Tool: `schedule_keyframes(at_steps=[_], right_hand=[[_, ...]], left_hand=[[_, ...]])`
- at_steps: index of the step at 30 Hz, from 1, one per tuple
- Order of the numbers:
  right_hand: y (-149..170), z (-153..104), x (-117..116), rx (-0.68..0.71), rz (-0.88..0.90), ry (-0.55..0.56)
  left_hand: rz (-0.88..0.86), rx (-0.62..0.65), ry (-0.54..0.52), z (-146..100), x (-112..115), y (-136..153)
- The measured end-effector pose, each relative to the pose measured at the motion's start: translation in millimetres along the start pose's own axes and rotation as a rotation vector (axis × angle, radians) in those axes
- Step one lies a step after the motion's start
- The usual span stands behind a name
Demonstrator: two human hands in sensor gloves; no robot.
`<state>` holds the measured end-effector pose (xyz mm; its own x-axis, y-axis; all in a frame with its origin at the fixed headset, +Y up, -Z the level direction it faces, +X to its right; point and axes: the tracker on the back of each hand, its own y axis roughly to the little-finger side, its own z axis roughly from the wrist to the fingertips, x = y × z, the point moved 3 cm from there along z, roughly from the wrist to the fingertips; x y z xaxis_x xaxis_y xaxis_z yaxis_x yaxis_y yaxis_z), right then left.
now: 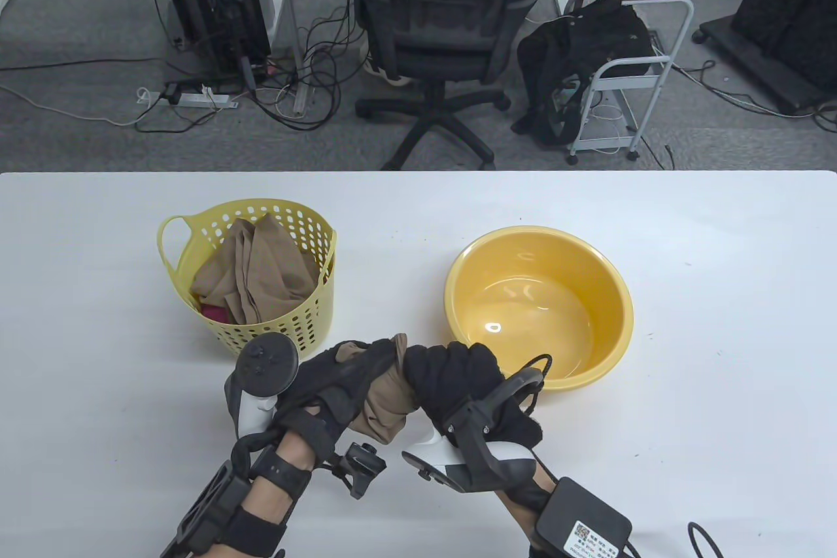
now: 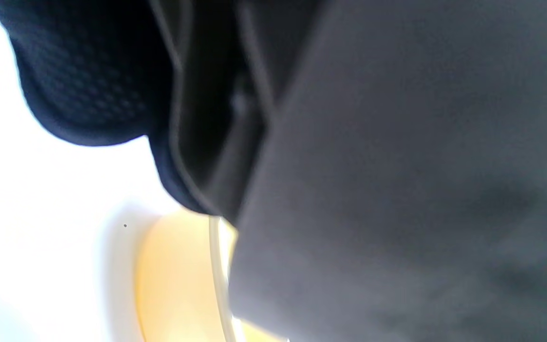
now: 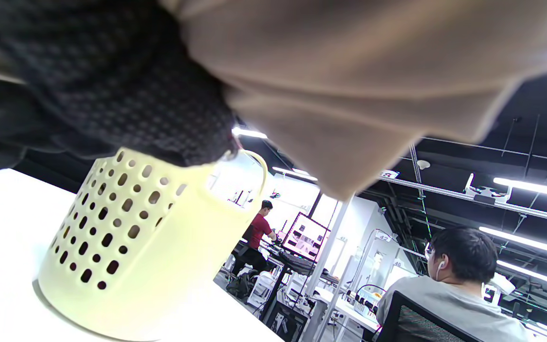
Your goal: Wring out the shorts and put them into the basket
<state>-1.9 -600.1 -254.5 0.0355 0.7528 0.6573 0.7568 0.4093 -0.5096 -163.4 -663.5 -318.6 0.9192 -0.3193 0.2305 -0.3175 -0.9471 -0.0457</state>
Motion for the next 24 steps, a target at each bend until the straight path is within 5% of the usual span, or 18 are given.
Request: schedule_keyframes(at_steps=[13,24], right_hand=[[9,-2,-1,-0.056,0.055,-0.025],[35,-7,-11,-0.249,0.372,-0.107]], left_hand=[[0.052,0.049,-0.017,-2,2,-7],[0.134,0.200,-0.047,-9,3,-29]])
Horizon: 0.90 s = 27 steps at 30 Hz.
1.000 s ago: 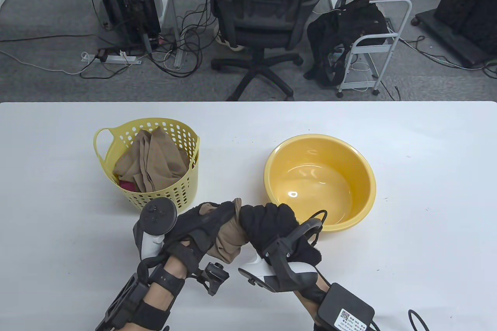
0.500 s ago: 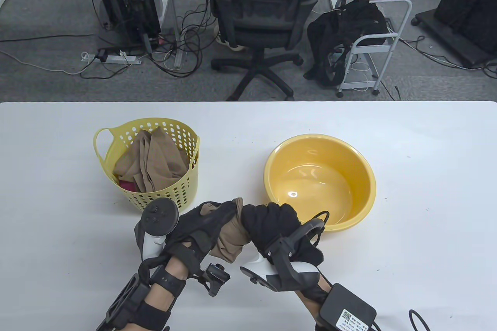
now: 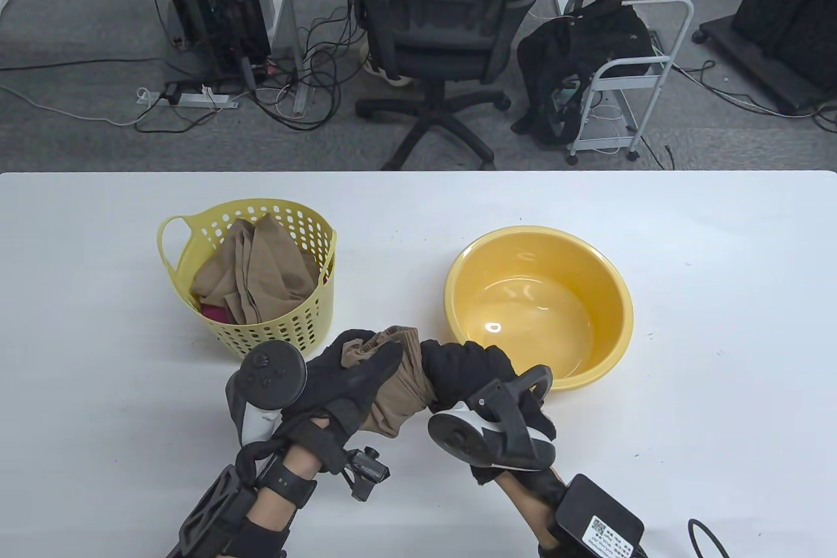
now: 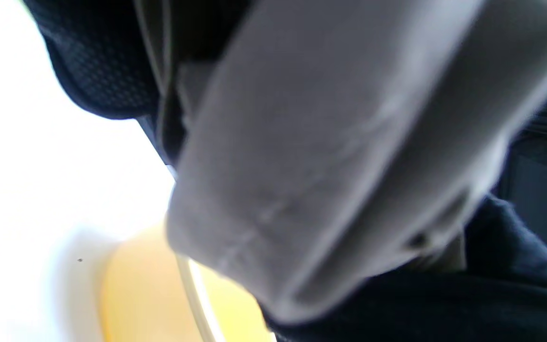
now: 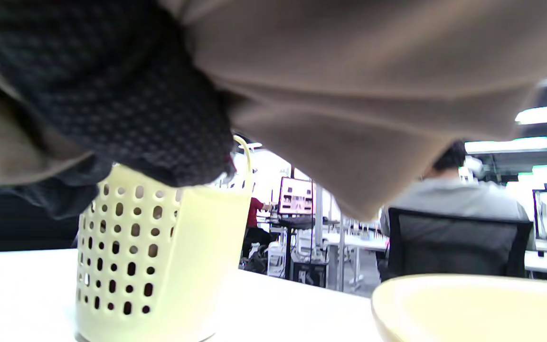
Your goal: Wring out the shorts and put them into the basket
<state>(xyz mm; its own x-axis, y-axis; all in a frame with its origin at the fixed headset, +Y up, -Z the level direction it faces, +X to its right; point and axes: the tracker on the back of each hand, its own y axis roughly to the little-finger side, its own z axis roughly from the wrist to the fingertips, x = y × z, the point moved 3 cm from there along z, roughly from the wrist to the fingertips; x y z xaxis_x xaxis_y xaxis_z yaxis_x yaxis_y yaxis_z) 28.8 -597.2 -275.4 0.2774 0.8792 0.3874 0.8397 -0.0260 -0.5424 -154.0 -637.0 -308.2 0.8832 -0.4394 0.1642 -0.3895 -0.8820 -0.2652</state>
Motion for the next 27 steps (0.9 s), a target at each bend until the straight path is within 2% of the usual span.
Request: schedule_keyframes(at_steps=[6,15,27], right_hand=[[18,4,-7,-0.098,0.269,-0.154],[39,6,-25,-0.204,0.588,-0.313],[50,8,-52,-0.257,0.946,-0.498]], left_hand=[[0.022,0.098,-0.002,-3,-2,-9],[0.021,0.233,0.017,-7,-4,-22],[0.123,0.399,0.074,-9,-8,-47]])
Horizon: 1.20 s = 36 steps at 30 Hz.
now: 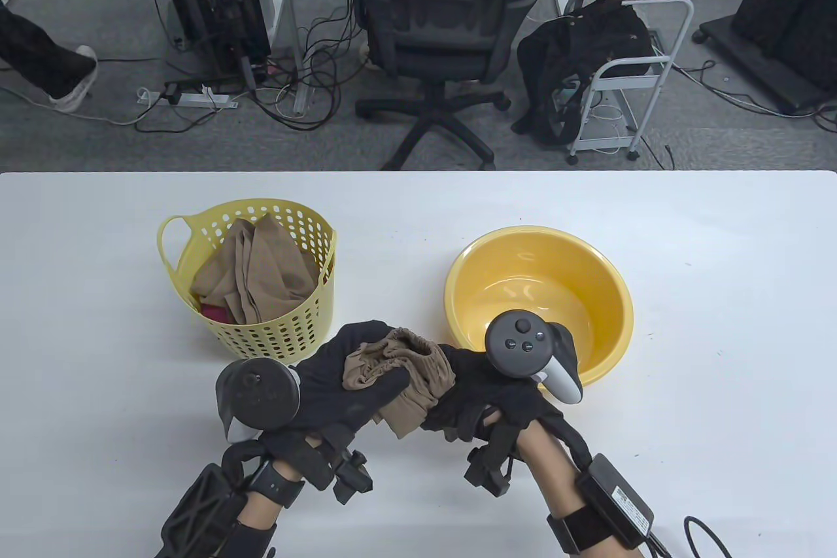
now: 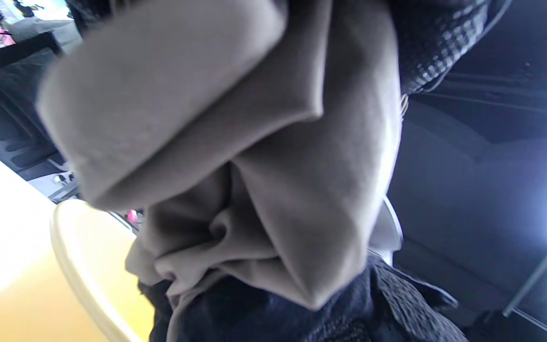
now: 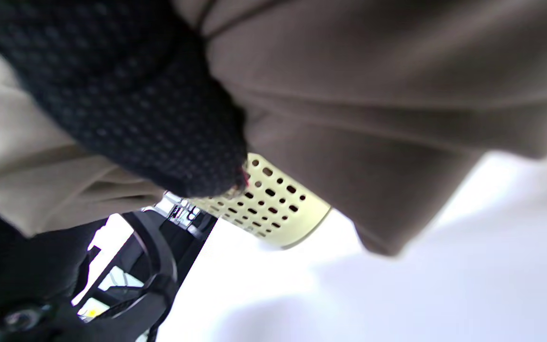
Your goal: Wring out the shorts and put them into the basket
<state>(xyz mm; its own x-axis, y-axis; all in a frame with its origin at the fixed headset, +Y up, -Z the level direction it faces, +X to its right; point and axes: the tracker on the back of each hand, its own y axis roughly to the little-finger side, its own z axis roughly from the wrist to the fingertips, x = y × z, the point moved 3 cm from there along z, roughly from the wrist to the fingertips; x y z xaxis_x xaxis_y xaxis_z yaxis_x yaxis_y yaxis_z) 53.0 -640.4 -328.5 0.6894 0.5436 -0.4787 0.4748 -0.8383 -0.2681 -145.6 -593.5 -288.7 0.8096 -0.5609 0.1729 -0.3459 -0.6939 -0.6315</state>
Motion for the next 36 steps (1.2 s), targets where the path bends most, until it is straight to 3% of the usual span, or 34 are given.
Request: schedule_keyframes(at_steps=[4,18,27,36], right_hand=[[4,3,-3,-0.004,0.075,-0.060],[3,1,-4,0.016,0.082,-0.064],[3,-6,-1,0.043,0.090,-0.026],[1,-17,7,0.078,-0.011,0.067]], left_hand=[[0.027,0.041,0.021,1,-1,-5],[0.053,0.040,0.030,2,-4,-7],[0.101,0.037,0.024,4,-12,-12],[0.149,0.035,0.012,2,-25,-15]])
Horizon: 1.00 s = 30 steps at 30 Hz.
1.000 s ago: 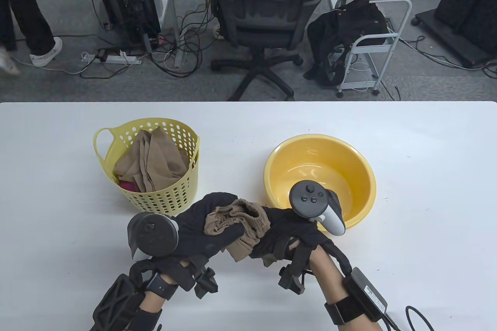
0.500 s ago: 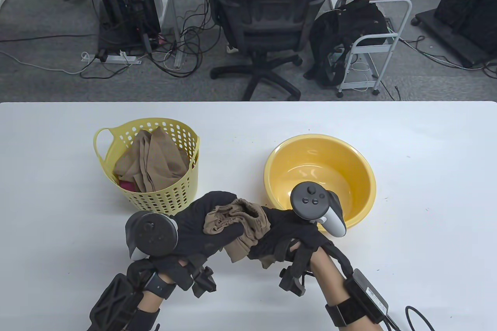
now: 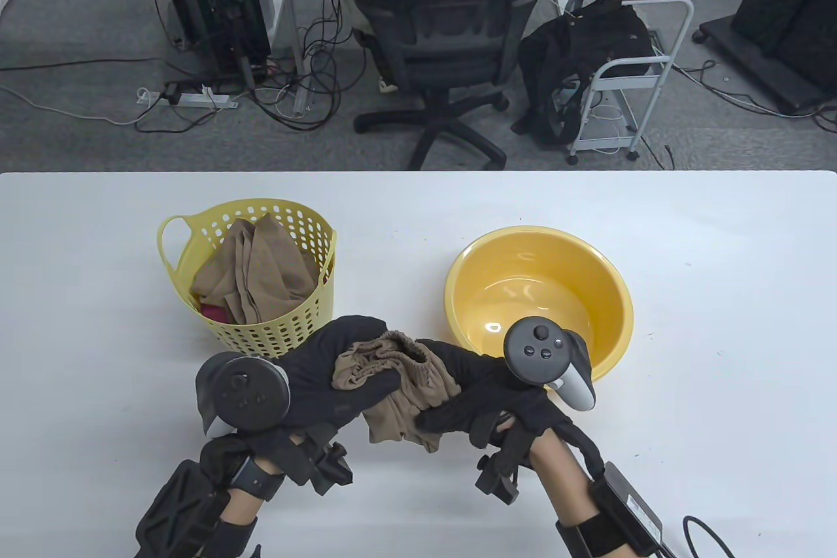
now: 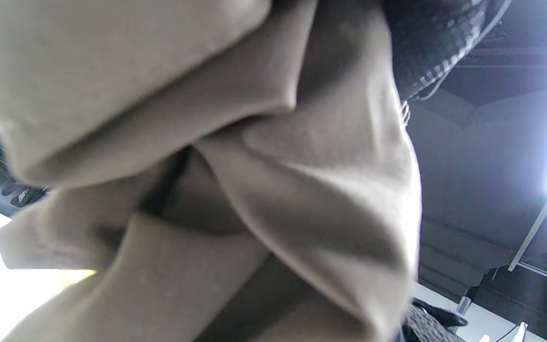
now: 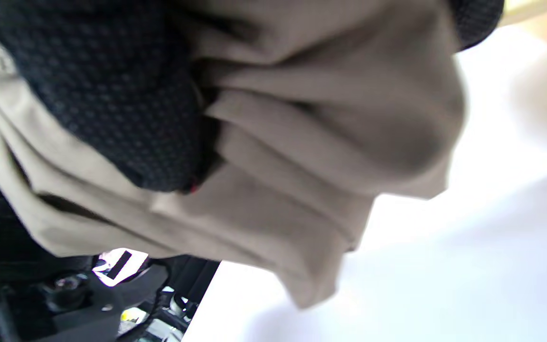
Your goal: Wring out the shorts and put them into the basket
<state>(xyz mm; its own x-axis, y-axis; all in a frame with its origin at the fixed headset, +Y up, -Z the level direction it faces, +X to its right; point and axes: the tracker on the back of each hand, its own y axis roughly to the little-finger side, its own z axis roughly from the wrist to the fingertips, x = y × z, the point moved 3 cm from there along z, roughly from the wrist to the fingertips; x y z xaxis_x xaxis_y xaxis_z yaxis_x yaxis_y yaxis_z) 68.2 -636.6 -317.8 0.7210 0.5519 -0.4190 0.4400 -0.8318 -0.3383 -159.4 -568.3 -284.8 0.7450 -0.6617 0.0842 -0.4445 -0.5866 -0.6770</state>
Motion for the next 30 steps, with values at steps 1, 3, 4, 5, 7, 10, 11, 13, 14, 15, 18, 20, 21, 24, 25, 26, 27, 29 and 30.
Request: schedule_keyframes(at_steps=[1,3,4,5,7,10,11,13,14,15,18,20,21,24,25,26,27,29,30], right_hand=[[-1,-1,1,0.004,-0.015,0.008],[-2,-4,4,0.007,-0.064,0.039],[-3,-6,5,0.017,-0.098,0.054],[-4,-7,5,0.016,-0.117,0.064],[-5,-10,6,0.027,-0.179,0.084],[-7,-14,5,0.038,-0.251,0.110],[-7,-15,4,0.035,-0.273,0.117],[-5,-18,3,0.037,-0.318,0.139],[-4,-19,2,0.034,-0.345,0.140],[-1,-21,1,0.023,-0.385,0.149],[6,-25,-2,0.008,-0.452,0.163],[12,-29,-4,-0.008,-0.500,0.164],[14,-30,-5,-0.013,-0.520,0.169],[21,-34,-9,-0.019,-0.565,0.181],[22,-35,-10,-0.012,-0.572,0.186],[23,-36,-12,-0.008,-0.576,0.187],[24,-36,-13,-0.015,-0.578,0.185],[24,-37,-13,-0.011,-0.585,0.186],[23,-38,-13,-0.007,-0.593,0.197]], left_hand=[[0.004,-0.001,-0.003,0,-2,0],[0.011,-0.006,-0.008,-1,-6,-1],[0.019,-0.006,-0.012,-1,-9,-1],[0.019,-0.009,-0.015,-1,-11,-2],[0.034,-0.015,-0.026,0,-18,-3],[0.053,-0.019,-0.033,1,-25,-5],[0.064,-0.021,-0.037,2,-29,-6],[0.079,-0.024,-0.045,3,-34,-7],[0.085,-0.026,-0.050,3,-37,-7],[0.087,-0.029,-0.060,3,-41,-7],[0.097,-0.038,-0.084,4,-52,-6],[0.105,-0.045,-0.100,6,-61,-6],[0.105,-0.047,-0.106,6,-63,-6],[0.115,-0.059,-0.126,7,-74,-5],[0.120,-0.063,-0.130,7,-76,-4],[0.125,-0.067,-0.138,7,-80,-3],[0.128,-0.074,-0.140,8,-83,-2],[0.135,-0.080,-0.149,9,-89,0],[0.144,-0.086,-0.154,10,-94,1]])
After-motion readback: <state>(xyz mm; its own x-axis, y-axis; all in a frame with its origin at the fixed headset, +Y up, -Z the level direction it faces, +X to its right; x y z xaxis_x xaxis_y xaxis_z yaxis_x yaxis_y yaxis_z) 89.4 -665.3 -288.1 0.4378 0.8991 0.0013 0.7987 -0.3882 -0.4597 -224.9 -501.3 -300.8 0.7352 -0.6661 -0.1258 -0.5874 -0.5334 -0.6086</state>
